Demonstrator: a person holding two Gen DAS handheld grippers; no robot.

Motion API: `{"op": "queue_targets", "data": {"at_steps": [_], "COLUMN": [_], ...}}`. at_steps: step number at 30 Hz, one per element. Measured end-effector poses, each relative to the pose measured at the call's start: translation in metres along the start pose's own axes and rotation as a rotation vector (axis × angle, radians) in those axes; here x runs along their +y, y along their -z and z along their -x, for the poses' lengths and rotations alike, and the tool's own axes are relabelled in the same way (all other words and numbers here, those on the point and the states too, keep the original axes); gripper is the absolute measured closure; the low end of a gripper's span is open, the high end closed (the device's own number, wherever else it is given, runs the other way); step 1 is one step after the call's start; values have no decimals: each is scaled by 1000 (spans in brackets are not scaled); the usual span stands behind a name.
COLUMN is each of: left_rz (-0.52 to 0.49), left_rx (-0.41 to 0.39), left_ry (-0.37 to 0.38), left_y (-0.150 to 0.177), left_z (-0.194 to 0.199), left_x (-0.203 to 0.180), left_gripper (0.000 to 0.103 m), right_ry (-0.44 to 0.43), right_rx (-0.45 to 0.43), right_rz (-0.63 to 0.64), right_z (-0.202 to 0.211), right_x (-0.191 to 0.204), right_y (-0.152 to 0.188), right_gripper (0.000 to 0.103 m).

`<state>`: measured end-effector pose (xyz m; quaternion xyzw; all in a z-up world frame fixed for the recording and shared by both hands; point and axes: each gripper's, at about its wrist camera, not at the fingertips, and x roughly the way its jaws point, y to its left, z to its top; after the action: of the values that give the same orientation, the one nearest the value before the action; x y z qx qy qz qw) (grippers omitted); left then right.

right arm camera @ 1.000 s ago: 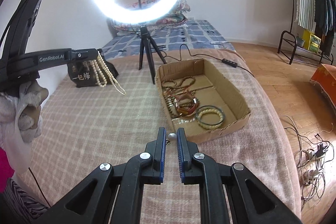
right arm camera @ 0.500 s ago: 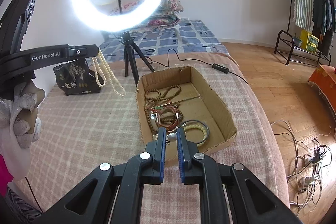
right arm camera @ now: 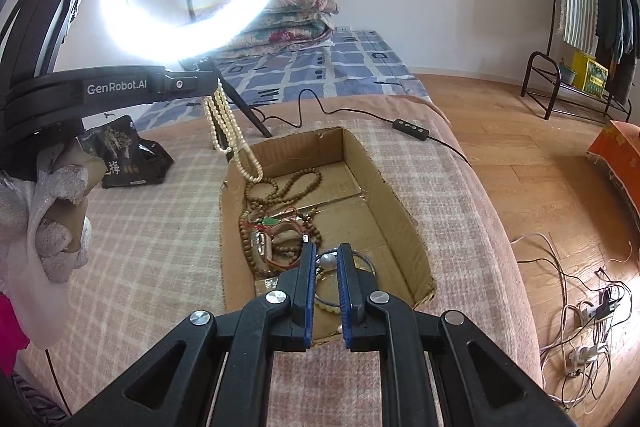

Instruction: Organize jewelry

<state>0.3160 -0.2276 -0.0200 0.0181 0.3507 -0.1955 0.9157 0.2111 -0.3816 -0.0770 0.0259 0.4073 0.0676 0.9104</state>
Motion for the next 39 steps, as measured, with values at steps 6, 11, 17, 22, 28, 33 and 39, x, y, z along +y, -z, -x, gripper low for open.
{"op": "queue_targets", "data": {"at_steps": [6,11,17,22,28,33,39], "left_rz": [-6,-10,-17,-17,-35,-26,-20], "left_rx": [16,25,29,20,-17,-16,-22], "left_ry": [-2,-2,-15,-15,-44,-48,-58], "left_y": [-4,-6,-6,-6,-4,-4,-3], "left_z": [-21,-31,-34,-34,-27,-23,-13], "left_x": [-8,-12,-13,-14,-14,-11,-9], "left_gripper": [101,101,101,57,39,39,38], "right_ry": [-2,-1,14,38,98,127,150], "right_rx": [14,28,24,19,-6,-12,-25], "right_rz": [-8,-18,-18,-12,-19,-42,-33], "right_z": [-13,-21,-21,-20,-17,-14,-7], "right_x": [-7,-11,-11,-10,-10,-13,-10], "right_y": [-3,-2,-2,-1,-2,-2,-3], "right_gripper": [95,94,75,53,13,3,2]}}
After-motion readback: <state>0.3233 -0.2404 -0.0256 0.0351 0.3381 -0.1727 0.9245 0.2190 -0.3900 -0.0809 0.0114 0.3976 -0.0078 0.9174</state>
